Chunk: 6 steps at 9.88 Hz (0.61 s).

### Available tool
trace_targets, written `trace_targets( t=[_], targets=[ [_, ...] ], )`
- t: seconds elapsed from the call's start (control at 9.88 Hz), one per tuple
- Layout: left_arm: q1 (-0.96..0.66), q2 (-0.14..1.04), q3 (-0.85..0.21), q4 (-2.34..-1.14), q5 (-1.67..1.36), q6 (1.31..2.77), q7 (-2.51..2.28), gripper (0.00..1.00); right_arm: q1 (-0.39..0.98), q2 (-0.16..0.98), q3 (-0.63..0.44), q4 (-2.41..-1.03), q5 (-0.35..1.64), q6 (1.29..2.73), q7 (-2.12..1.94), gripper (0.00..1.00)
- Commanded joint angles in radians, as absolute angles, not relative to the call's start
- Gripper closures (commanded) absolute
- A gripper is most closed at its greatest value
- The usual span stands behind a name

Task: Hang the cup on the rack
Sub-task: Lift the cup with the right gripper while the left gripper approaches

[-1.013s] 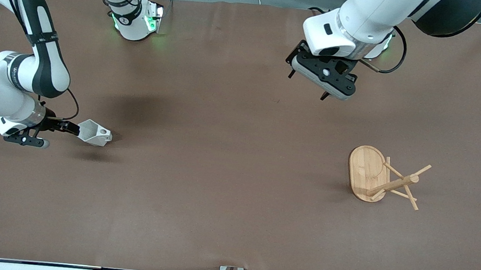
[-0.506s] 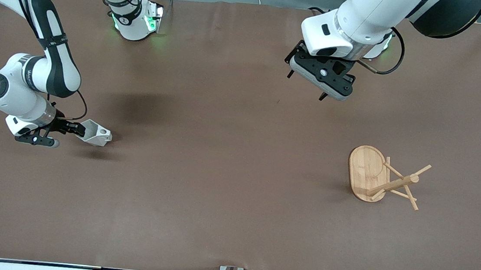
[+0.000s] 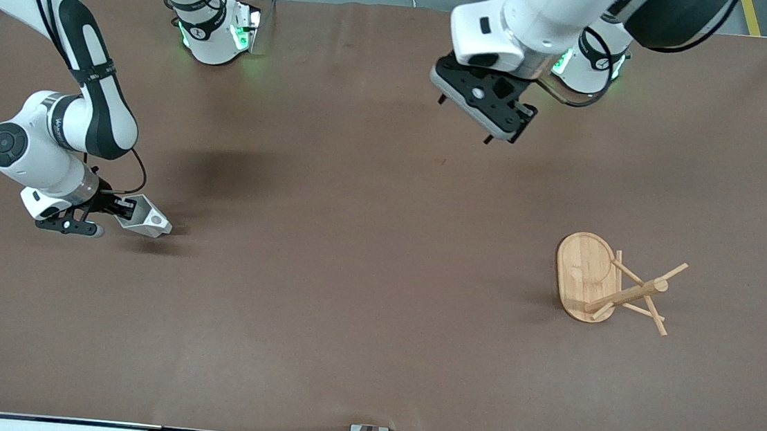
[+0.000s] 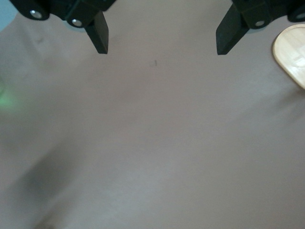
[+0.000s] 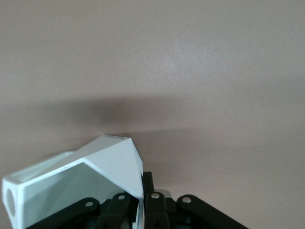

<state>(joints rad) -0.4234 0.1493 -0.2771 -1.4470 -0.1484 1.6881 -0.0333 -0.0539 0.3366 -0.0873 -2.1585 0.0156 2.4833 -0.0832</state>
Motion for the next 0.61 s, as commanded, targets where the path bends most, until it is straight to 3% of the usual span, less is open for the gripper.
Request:
trace_targets(
  t=[0.0,0.3,0.51],
  targets=[
    [-0.422,0.172,-0.325,-1.456,-0.169,1.675,-0.018,0.00,-0.051,0.322,-0.091,-2.165,0.020,2.462,-0.086,0.99],
    [-0.425,0.176,-0.331,-1.460,-0.187,1.674,-0.017,0.00,-0.048,0.276,-0.087,-1.944,0.020,2.123,-0.147,0.99],
    [-0.437,0.183,-0.337,-1.454,-0.175,1.675,0.010,0.00,-0.044,0.233,-0.051,-1.887,0.031,2.047,-0.216,0.99]
  ],
)
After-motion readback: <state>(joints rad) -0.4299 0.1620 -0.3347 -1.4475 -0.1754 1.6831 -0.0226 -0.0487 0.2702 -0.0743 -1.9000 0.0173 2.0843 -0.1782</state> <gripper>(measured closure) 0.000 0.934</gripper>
